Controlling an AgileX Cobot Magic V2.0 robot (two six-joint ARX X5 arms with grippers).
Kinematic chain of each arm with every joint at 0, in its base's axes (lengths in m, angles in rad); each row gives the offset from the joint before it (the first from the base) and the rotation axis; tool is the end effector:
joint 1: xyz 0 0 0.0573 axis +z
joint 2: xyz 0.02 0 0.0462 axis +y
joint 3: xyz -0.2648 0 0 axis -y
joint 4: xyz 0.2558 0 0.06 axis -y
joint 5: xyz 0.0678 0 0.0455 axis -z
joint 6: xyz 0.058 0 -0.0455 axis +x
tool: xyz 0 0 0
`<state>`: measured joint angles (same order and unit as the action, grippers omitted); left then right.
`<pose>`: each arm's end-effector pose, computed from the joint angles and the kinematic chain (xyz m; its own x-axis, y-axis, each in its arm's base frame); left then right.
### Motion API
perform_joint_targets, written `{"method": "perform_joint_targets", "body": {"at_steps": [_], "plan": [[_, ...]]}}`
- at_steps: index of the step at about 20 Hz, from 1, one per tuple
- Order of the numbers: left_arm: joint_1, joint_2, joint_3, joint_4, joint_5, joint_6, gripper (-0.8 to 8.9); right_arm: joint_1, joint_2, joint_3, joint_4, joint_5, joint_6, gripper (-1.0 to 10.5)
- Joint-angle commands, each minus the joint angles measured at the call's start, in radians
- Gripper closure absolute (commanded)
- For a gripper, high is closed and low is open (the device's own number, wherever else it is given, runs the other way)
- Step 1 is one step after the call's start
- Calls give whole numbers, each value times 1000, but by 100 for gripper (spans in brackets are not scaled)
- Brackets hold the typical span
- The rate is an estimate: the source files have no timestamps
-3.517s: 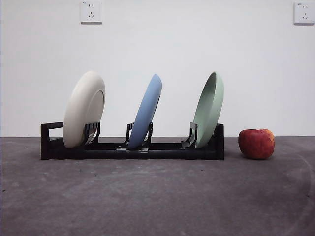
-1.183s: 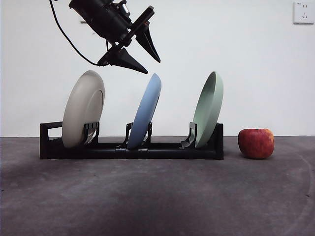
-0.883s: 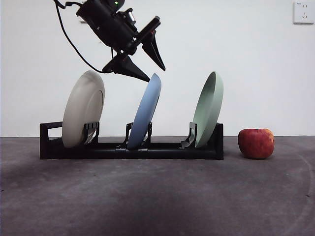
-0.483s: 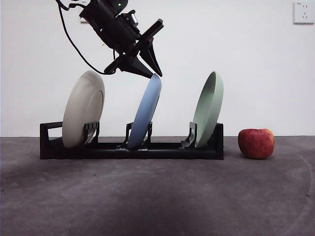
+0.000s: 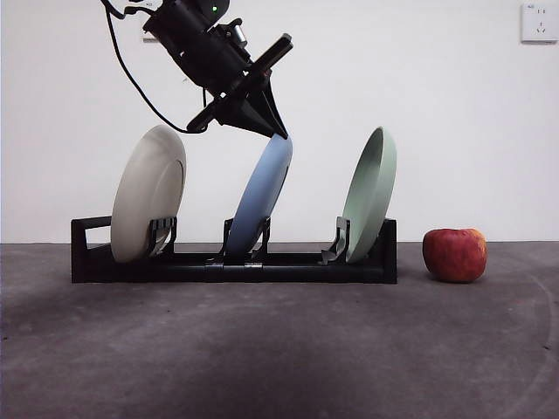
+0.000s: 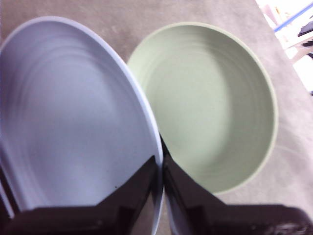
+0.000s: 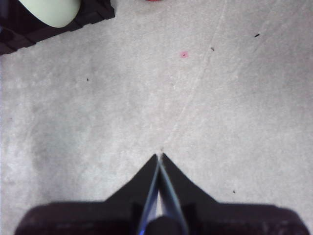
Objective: Take the blue plate from the plate rack,put the plate on the table,take the apple from the table,put the apple in the plate
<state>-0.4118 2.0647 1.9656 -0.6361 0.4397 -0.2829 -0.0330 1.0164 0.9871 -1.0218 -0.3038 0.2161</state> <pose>0.4439 -0.2208 0.2904 0.4447 -0.6587 -0.6069 0.4540 0.7499 -0.4812 0.1997 0.0108 0.2742 0.4835 0.2834 -0.8282 0.0717 0.9302 0.3601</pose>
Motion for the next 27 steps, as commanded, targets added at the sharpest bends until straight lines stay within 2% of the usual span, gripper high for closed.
{"method": "perform_joint_targets", "body": {"at_steps": [1,8,12,14,16,18,20,22,27], "plan": [[8,-1,1,3,40,-6,796,0,1,1,2,1,-11,945],[14,-149,2,6,40,-2,796,0,1,1,-4,1,-11,945],[2,-277,2,-46,134,42,822,0,1,1,-4,2,-11,945],[-29,-335,2,-124,164,114,822,0,1,1,-3,1,-14,945],[-77,-384,2,-243,161,231,822,0,1,1,-1,9,-18,945],[-143,-417,2,-379,101,350,822,0,1,1,2,44,-18,945],[-221,-435,2,-516,-65,428,822,0,1,1,0,91,-17,945],[-297,-440,1,-605,-192,444,822,0,1,1,5,128,-17,945],[-456,-440,-16,-680,-375,421,822,0,1,1,35,156,-16,945]]}}
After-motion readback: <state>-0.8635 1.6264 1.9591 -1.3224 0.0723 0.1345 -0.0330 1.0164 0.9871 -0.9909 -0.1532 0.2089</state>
